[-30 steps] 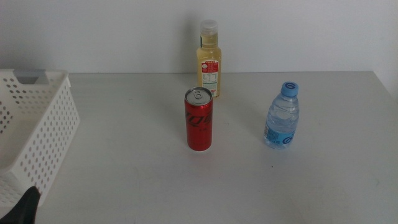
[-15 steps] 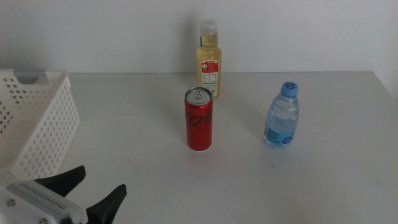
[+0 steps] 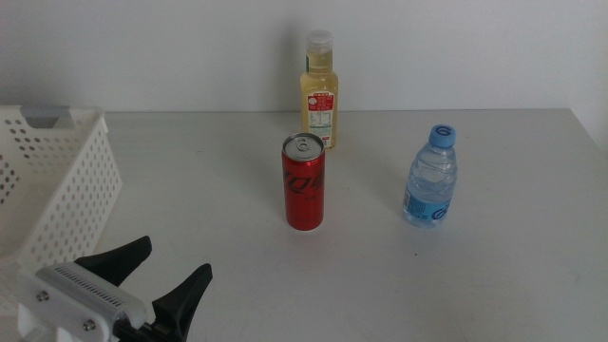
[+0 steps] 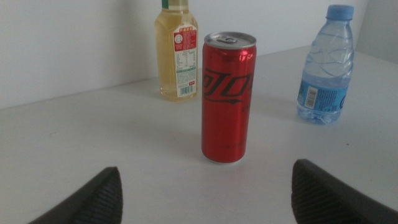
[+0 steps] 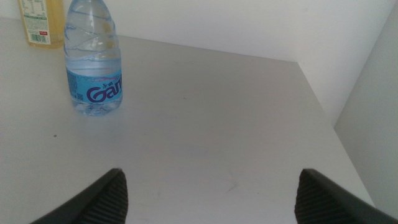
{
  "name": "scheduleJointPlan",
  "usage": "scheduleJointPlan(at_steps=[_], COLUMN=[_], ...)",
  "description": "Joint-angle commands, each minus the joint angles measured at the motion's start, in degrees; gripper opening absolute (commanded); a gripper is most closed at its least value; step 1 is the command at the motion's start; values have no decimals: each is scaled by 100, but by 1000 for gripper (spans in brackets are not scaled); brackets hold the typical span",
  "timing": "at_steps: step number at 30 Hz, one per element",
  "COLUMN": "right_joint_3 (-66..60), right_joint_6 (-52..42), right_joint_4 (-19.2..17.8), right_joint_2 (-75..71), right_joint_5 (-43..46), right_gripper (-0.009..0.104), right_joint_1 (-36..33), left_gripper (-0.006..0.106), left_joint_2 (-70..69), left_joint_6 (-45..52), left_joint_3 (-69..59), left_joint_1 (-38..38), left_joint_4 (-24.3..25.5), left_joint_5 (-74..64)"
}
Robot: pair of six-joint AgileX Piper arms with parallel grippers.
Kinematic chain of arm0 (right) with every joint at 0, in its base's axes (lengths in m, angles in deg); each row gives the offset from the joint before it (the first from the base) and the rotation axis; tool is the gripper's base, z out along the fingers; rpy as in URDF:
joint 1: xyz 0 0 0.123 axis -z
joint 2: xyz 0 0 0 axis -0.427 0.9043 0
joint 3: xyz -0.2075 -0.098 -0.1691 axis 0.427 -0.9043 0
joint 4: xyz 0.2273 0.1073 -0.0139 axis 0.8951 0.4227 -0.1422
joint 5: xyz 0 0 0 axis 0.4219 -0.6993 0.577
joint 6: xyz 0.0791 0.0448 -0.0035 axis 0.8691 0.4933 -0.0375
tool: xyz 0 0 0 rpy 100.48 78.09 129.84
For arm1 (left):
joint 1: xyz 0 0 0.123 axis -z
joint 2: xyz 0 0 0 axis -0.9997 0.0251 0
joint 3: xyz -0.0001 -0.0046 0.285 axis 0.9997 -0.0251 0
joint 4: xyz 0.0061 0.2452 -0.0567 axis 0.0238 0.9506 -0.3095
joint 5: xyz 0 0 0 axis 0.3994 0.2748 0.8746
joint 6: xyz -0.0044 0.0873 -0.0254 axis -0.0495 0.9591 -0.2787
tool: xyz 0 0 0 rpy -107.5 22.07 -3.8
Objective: Use arms to grab the bottles and put them into the dustbin to the left of the table.
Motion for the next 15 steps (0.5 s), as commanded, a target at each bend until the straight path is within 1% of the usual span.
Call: scheduleJointPlan(at_steps=[1, 7, 11, 13, 15], right_joint_3=[54, 54, 54, 54, 54], right_joint_6=[-45, -45, -45, -45, -45], right_joint_4=[-65, -65, -65, -65, -65], right_joint_2=[-124, -124, -124, -124, -124], right_joint_5=[406, 406, 406, 406, 406], right_gripper=[75, 75, 75, 75, 75], right_joint_1=[39, 39, 39, 39, 39], left_gripper=[92, 92, 92, 92, 92], left_joint_2=[-33, -33, -33, -33, -33], left_joint_6=[-47, -47, -112, -112, -112], left_joint_3=[-44, -44, 1, 121, 366], left_joint_1=[23, 23, 23, 23, 23], left_joint_4=[-58, -58, -58, -58, -58], left_joint_5=[595, 608, 862, 759, 345])
